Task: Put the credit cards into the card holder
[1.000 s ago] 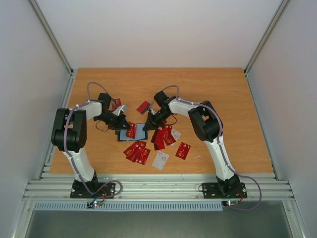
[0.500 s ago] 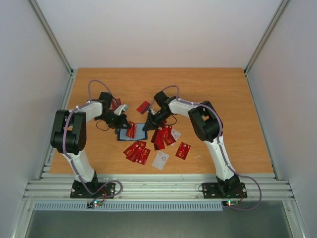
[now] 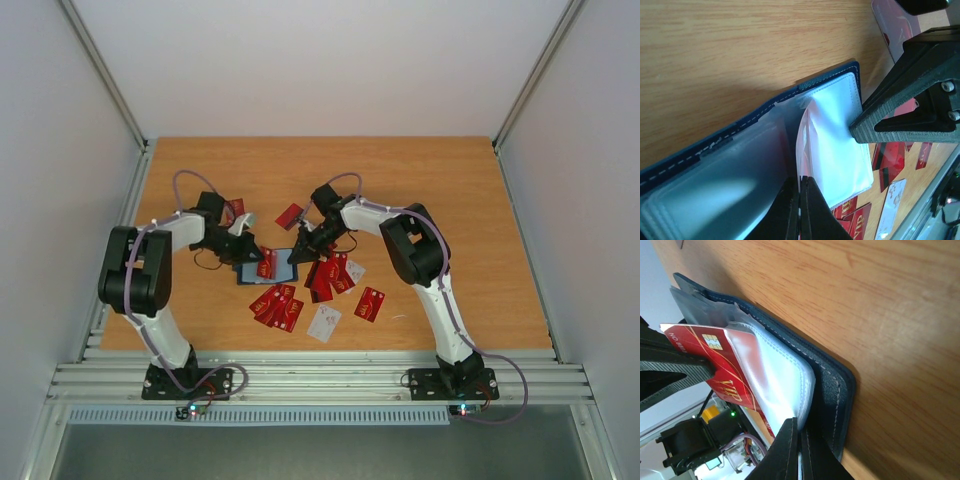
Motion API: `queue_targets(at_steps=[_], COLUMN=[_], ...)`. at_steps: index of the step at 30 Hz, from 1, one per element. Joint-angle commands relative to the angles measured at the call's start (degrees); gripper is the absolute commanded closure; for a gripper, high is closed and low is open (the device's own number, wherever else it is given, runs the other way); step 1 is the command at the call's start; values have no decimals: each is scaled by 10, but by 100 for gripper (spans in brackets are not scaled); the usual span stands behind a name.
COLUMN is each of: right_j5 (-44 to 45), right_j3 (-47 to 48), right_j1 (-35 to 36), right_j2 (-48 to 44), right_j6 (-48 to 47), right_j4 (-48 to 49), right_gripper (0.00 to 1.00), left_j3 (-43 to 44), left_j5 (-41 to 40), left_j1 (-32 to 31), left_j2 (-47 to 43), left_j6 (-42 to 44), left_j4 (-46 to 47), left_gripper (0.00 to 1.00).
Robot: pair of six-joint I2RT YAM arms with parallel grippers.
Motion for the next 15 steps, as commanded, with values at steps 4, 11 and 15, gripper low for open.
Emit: queue_targets(at_steps=[4, 11, 15], right_j5=[89, 89, 103], right_j3=[-37, -23, -13], right_j1=[19, 19, 17], right_j2=[34, 32, 11], right_j6=[13, 6, -11], right_j4=[11, -3, -33], right_gripper=[99, 92, 75], left_j3=[-69, -63, -64], left_j5=[20, 32, 21], left_j1=[-4, -5, -6], left_j2=[-17, 14, 13], left_j6=[-111, -118, -127], left_j4=[95, 92, 84], left_gripper=[100, 100, 100])
